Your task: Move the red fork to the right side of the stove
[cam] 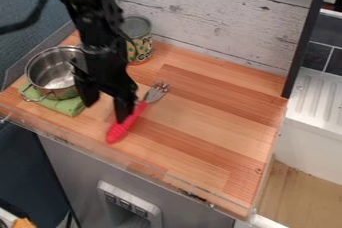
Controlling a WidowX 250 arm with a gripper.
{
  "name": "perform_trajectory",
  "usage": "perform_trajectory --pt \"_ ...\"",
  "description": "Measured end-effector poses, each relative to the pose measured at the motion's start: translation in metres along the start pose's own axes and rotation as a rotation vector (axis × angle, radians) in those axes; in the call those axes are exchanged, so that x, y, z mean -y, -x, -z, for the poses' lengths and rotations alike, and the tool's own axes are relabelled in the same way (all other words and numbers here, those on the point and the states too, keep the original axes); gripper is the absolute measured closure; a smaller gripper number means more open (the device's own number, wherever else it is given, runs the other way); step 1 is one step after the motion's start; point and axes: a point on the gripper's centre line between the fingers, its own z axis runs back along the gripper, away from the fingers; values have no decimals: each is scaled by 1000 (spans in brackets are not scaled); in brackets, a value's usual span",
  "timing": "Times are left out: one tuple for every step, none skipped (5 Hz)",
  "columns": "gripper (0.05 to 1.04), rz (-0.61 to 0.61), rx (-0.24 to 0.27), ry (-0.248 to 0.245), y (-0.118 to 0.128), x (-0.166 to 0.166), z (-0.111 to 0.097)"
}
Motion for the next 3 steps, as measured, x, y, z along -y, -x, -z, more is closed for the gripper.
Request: perform_trajectory --pt "83 -6 -5 -7 4 13 13" --pt "137 -14 -6 -11 3 19 20" --pt "422 -30 1 -9 -3 18 24"
